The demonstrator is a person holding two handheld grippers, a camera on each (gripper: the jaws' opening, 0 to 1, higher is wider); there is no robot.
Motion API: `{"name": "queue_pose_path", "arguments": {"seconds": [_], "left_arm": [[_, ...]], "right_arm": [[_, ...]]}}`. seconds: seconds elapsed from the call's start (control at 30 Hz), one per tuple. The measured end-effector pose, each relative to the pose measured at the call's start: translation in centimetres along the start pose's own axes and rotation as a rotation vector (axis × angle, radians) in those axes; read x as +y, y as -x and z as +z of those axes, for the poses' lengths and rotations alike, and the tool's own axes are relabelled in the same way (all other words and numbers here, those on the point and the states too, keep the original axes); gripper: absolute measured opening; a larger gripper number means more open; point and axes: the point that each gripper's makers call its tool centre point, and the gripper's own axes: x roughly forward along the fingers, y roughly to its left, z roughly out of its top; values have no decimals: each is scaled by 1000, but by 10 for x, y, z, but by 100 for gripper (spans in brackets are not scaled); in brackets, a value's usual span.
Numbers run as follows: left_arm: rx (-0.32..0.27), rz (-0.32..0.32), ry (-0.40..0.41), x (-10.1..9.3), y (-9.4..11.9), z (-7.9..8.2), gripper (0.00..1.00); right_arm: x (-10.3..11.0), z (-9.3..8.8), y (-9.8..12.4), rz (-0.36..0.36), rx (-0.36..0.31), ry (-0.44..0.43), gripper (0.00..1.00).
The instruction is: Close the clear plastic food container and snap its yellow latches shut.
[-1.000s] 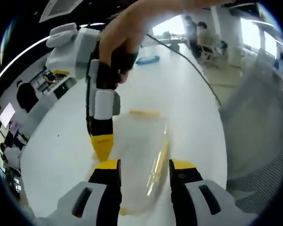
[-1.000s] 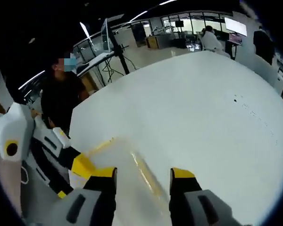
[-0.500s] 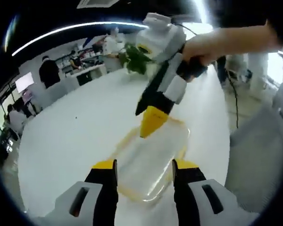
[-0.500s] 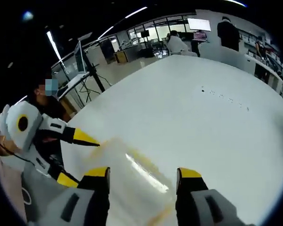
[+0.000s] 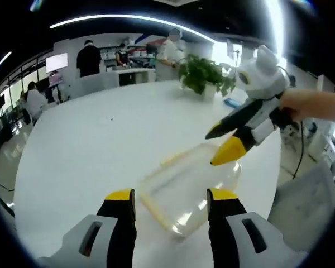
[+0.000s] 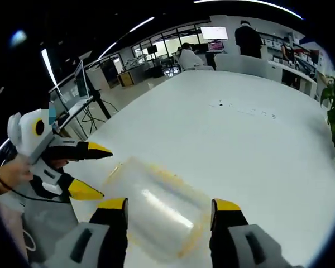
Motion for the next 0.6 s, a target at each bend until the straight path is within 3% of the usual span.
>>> {"name": "queue_pose_path", "arguments": {"seconds": [0.23,0.6], "left_arm": [[37,2,0,-1,-1,-14,47],[44,1,128,2,-5,-22,43]], "right_arm": [[1,-15,3,-13,-7,-35,59],[2,-28,3,-16,-11,-76,56]]}}
